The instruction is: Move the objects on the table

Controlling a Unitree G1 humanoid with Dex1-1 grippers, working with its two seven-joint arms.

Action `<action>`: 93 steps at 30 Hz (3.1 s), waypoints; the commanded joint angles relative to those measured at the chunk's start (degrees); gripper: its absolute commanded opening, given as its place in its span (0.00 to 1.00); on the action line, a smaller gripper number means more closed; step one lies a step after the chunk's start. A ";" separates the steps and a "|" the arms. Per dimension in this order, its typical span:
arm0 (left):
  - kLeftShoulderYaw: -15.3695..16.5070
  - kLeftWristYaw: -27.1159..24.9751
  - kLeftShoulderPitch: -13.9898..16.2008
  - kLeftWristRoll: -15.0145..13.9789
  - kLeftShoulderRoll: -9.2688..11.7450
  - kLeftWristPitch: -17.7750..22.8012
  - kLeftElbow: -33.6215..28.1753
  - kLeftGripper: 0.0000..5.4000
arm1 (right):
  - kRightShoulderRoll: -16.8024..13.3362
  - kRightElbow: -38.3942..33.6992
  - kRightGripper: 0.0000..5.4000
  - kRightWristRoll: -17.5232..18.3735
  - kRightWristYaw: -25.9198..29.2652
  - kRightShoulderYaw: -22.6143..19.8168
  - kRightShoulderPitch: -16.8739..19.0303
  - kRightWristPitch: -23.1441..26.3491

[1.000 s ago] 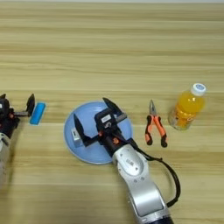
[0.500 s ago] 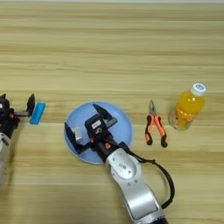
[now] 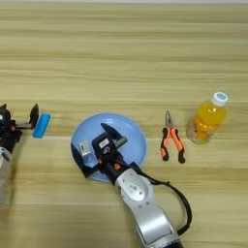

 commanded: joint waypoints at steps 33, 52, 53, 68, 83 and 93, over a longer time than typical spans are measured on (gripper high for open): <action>0.16 0.24 0.46 0.18 0.13 -0.49 0.11 1.00 | 1.89 5.19 0.55 0.67 1.29 -1.69 -1.80 0.92; 0.31 0.44 0.20 0.11 0.13 -0.55 0.09 1.00 | 2.11 6.03 0.23 1.69 3.37 -1.42 -2.05 2.63; 0.34 0.45 0.21 0.07 0.13 -0.54 0.03 1.00 | 2.09 5.80 0.23 1.86 3.56 -1.43 -2.01 2.80; 0.12 0.40 0.23 0.23 -0.02 -0.51 -0.16 1.00 | 2.44 4.03 0.23 4.30 2.68 -5.43 -2.86 1.57; -0.32 0.71 0.85 0.45 -0.40 -0.58 -1.12 1.00 | 6.15 -1.45 0.23 29.11 4.51 -20.55 -4.46 12.26; -0.20 0.82 0.96 0.34 -0.24 -0.53 -1.10 1.00 | 7.68 -2.21 0.23 40.88 3.79 -23.85 -4.64 26.66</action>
